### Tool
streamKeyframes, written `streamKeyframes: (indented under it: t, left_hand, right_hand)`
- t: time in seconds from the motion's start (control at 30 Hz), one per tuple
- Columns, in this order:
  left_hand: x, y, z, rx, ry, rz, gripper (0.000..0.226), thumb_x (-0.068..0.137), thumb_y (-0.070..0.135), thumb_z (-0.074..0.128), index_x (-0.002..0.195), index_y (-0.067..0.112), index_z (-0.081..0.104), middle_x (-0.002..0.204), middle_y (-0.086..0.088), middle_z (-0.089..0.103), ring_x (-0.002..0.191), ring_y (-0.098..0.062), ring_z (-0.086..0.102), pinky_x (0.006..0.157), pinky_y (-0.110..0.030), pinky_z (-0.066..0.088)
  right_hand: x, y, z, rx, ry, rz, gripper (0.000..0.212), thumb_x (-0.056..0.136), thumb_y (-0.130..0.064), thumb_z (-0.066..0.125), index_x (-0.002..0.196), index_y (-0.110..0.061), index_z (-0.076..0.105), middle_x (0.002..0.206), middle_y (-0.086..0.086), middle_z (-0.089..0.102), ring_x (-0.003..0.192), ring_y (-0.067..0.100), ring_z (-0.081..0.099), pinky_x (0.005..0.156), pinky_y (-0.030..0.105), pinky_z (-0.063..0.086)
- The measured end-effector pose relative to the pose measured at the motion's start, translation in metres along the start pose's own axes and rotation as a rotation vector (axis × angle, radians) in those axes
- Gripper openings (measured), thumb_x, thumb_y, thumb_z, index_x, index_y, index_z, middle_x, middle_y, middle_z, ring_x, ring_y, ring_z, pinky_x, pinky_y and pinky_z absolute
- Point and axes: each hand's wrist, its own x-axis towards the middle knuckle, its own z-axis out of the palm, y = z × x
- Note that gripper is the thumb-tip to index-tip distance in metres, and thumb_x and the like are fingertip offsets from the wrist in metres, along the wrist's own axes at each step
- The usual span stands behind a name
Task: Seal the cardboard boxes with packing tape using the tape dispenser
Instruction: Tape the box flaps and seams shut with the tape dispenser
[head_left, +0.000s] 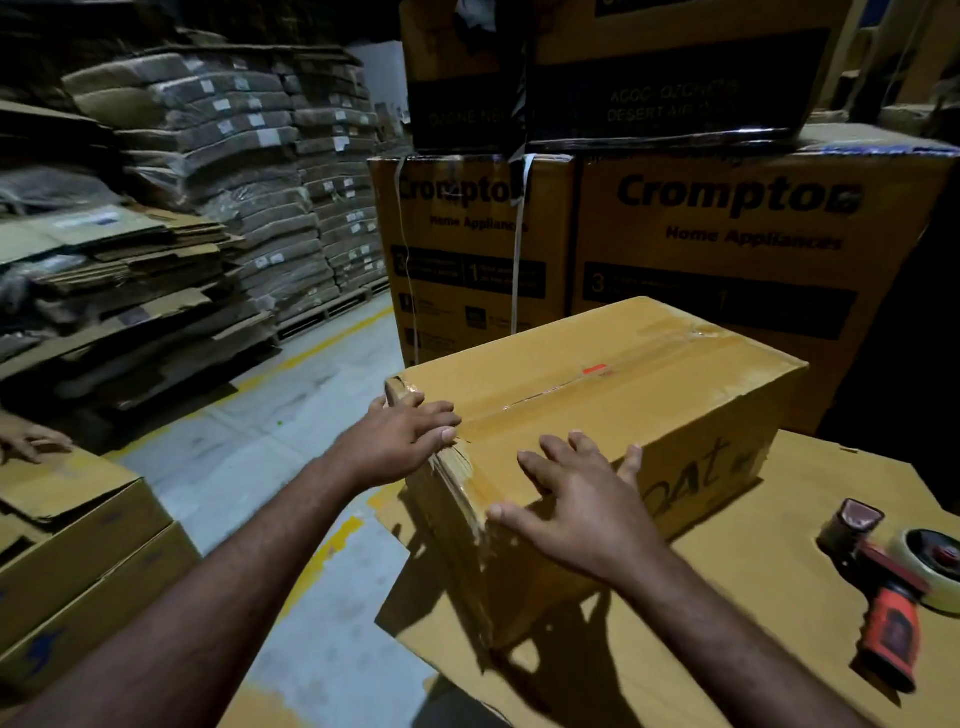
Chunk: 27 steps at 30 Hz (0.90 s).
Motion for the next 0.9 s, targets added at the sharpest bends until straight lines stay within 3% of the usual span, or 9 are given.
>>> streamKeyframes:
  t: [0.07, 0.2, 0.27, 0.43, 0.57, 0.67, 0.73, 0.8, 0.9]
  left_hand:
    - [-0.005, 0.002, 0.006, 0.009, 0.030, -0.004, 0.047, 0.107, 0.054, 0.027, 0.147, 0.040, 0.049, 0.162, 0.019, 0.033, 0.155, -0.015, 0.016, 0.121, -0.059, 0.009]
    - [-0.012, 0.008, 0.011, -0.009, 0.059, -0.034, 0.052, 0.105, 0.057, 0.022, 0.150, 0.041, 0.044, 0.162, 0.021, 0.030, 0.155, -0.009, 0.012, 0.122, -0.062, 0.007]
    - [-0.014, 0.014, 0.012, 0.015, 0.047, -0.022, 0.060, 0.101, 0.063, 0.018, 0.152, 0.041, 0.041, 0.163, 0.022, 0.028, 0.156, -0.009, 0.012, 0.121, -0.061, 0.007]
    - [-0.017, 0.040, 0.024, 0.149, 0.053, 0.144, 0.082, 0.086, 0.084, 0.012, 0.154, 0.044, 0.035, 0.162, 0.026, 0.027, 0.154, -0.010, 0.017, 0.121, -0.064, 0.005]
    - [-0.006, 0.061, 0.042, 0.052, 0.222, 0.273, 0.059, 0.093, 0.067, 0.047, 0.140, 0.033, 0.060, 0.149, 0.017, 0.051, 0.146, -0.006, 0.036, 0.122, -0.062, 0.008]
    - [-0.002, 0.064, 0.053, -0.184, 0.283, 0.269, 0.050, 0.089, 0.047, 0.066, 0.133, 0.022, 0.067, 0.144, 0.008, 0.058, 0.140, 0.001, 0.035, 0.126, -0.054, 0.010]
    - [-0.002, 0.059, 0.061, -0.199, 0.341, 0.288, 0.053, 0.088, 0.050, 0.067, 0.131, 0.019, 0.068, 0.142, 0.006, 0.060, 0.139, -0.001, 0.039, 0.125, -0.052, 0.015]
    - [-0.001, 0.056, 0.069, -0.180, 0.413, 0.323, 0.056, 0.088, 0.057, 0.063, 0.129, 0.019, 0.070, 0.139, 0.005, 0.063, 0.138, -0.006, 0.047, 0.123, -0.049, 0.019]
    - [-0.003, 0.053, 0.082, -0.212, 0.550, 0.378, 0.051, 0.091, 0.051, 0.059, 0.127, 0.017, 0.072, 0.136, 0.002, 0.066, 0.133, -0.010, 0.055, 0.120, -0.044, 0.029]
  right_hand:
    - [-0.009, -0.015, 0.011, -0.070, -0.003, 0.032, 0.108, 0.071, -0.098, 0.017, 0.157, -0.034, 0.017, 0.168, 0.003, 0.005, 0.154, 0.028, -0.006, 0.109, 0.073, -0.013]
    - [-0.017, -0.030, 0.029, 0.015, 0.064, 0.027, 0.091, 0.084, -0.081, 0.032, 0.157, -0.028, 0.017, 0.167, 0.007, 0.006, 0.152, 0.033, -0.011, 0.116, 0.070, 0.000]
    - [-0.018, -0.019, 0.026, 0.029, 0.065, -0.001, 0.085, 0.087, -0.073, 0.033, 0.157, -0.025, 0.020, 0.166, 0.006, 0.009, 0.153, 0.030, -0.007, 0.117, 0.067, -0.001]
    - [-0.036, 0.046, 0.001, 0.102, 0.053, -0.022, 0.097, 0.069, -0.072, 0.023, 0.156, -0.029, 0.027, 0.166, -0.004, 0.013, 0.153, 0.014, -0.004, 0.122, 0.052, -0.002]
    - [-0.055, 0.068, -0.012, 0.144, 0.040, -0.021, 0.080, 0.081, -0.063, 0.049, 0.153, -0.032, 0.032, 0.166, -0.007, 0.014, 0.153, 0.010, -0.004, 0.124, 0.049, 0.000]
    - [-0.057, 0.052, -0.016, 0.044, 0.060, -0.001, 0.067, 0.090, -0.066, 0.047, 0.147, -0.034, 0.037, 0.164, -0.004, 0.020, 0.154, 0.018, 0.003, 0.119, 0.059, -0.001]
    - [-0.049, 0.035, -0.011, 0.021, 0.165, -0.042, 0.053, 0.092, -0.064, 0.047, 0.133, -0.032, 0.054, 0.147, -0.001, 0.046, 0.146, 0.024, 0.030, 0.117, 0.060, 0.015]
    - [-0.035, 0.017, -0.001, -0.031, 0.280, -0.105, 0.035, 0.091, -0.051, 0.059, 0.112, -0.023, 0.068, 0.116, 0.003, 0.063, 0.117, 0.029, 0.056, 0.100, 0.050, 0.041]
    - [-0.016, -0.005, 0.012, -0.139, 0.364, -0.120, 0.014, 0.086, -0.028, 0.075, 0.094, -0.017, 0.072, 0.091, 0.004, 0.062, 0.086, 0.025, 0.055, 0.073, 0.041, 0.048]
